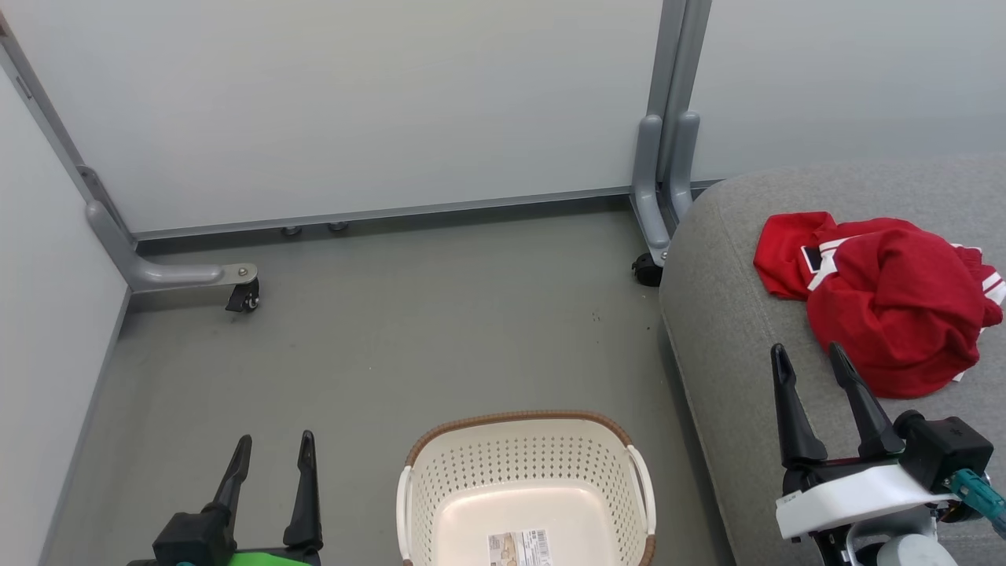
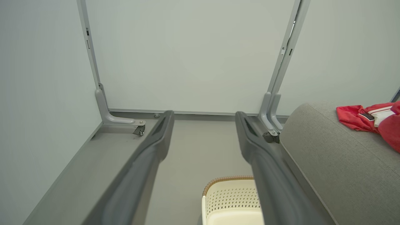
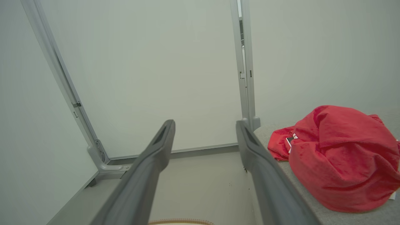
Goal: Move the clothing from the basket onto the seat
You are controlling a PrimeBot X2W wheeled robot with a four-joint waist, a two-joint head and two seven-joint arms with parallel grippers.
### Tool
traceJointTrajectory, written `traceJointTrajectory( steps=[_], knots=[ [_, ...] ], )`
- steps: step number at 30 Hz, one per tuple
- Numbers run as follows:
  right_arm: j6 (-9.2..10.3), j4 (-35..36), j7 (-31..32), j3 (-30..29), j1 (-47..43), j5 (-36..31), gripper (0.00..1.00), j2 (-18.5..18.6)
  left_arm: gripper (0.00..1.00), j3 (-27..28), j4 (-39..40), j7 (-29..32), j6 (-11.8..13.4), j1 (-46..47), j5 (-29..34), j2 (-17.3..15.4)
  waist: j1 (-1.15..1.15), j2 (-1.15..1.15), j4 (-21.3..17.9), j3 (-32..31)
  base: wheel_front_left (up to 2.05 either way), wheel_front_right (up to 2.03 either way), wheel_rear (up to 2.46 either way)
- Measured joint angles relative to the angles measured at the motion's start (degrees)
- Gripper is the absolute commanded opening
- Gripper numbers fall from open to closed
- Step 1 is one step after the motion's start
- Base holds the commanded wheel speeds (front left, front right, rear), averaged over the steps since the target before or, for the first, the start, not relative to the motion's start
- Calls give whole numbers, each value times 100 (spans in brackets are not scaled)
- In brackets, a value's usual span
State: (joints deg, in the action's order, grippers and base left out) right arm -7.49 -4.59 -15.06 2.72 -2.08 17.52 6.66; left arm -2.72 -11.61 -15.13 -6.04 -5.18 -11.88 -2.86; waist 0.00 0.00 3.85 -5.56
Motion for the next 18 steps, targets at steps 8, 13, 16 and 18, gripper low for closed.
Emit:
traceJointTrajectory(
  steps=[8, 13, 16, 18],
  knots=[
    [0, -24, -1, -2, 1, -8, 100, 3, 100, 48, -29, 0, 82, -1, -8, 1, 0, 0, -29, -19, 0, 0, 0],
    [0, -47, 0, 9, 1, -9, 100, 4, 100, 79, -70, 0, 108, -4, -232, 1, 0, 0, -40, -13, 0, 0, 0],
    [0, -125, 1, 13, -19, -7, 0, -21, 0, 80, -168, 1, 104, -15, -292, 7, 0, 0, -43, -12, 0, 0, 0],
    [0, -240, 4, 18, -85, -5, 0, -60, 0, 73, -288, 2, 103, -41, -293, 16, 0, 0, -44, -11, 0, 0, 0]
  ],
)
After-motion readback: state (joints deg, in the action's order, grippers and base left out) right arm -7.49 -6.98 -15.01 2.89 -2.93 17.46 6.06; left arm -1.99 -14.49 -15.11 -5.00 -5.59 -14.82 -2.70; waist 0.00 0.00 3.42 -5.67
